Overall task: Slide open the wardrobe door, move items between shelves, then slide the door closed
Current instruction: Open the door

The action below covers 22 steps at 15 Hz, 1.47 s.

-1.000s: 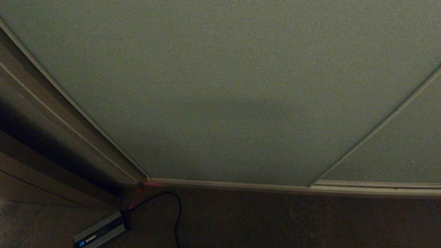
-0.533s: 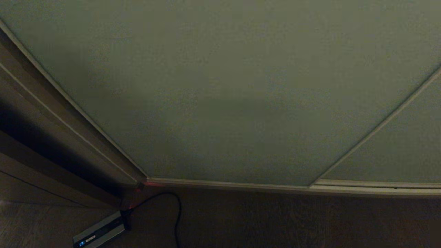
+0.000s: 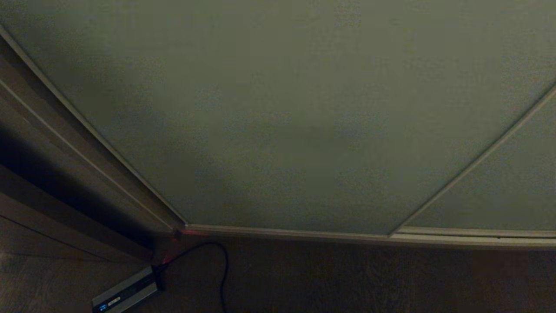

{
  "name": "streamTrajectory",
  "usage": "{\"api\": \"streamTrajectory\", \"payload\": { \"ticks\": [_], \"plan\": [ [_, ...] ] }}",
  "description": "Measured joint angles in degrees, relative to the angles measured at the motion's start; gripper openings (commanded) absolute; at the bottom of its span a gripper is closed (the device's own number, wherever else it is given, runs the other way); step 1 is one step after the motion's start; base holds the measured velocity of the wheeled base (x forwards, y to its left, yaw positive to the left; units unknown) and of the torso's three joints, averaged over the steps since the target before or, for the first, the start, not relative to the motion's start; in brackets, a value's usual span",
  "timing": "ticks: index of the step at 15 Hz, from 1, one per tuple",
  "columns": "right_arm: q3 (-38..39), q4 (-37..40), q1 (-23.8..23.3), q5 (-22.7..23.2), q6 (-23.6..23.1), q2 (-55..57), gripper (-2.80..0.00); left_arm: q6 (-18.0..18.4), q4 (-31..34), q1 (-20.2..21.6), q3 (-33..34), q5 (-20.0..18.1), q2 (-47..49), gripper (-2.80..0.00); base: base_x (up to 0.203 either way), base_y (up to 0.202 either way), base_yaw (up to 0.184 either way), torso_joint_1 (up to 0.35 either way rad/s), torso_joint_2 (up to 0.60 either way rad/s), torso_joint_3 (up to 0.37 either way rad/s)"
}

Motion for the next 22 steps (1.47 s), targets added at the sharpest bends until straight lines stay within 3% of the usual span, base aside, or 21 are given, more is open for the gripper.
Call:
{"api": "streamTrajectory", "payload": {
  "ticks": [5,9,16,22],
  "plan": [
    [0.00,-0.03,0.00,-0.02,0.00,0.00,-2.80,-2.08,2.42,2.44,-7.92,-7.82,7.32,-2.80,0.000,0.000,0.000,0.000,0.00,0.000],
    [0.00,0.00,0.00,-0.02,0.00,0.00,-2.80,-3.15,6.62,4.06,-15.16,-8.62,12.65,-2.80,0.000,0.000,0.000,0.000,0.00,0.000],
    [0.00,-0.03,0.00,0.00,0.00,0.00,-2.80,-3.32,7.03,5.60,-20.48,-8.89,18.82,-2.80,0.000,0.000,0.000,0.000,0.00,0.000],
    [0.00,0.00,0.00,-0.04,0.00,0.00,-2.80,-3.38,8.90,5.64,-24.55,-11.60,21.27,-2.80,0.000,0.000,0.000,0.000,0.00,0.000]
  ]
}}
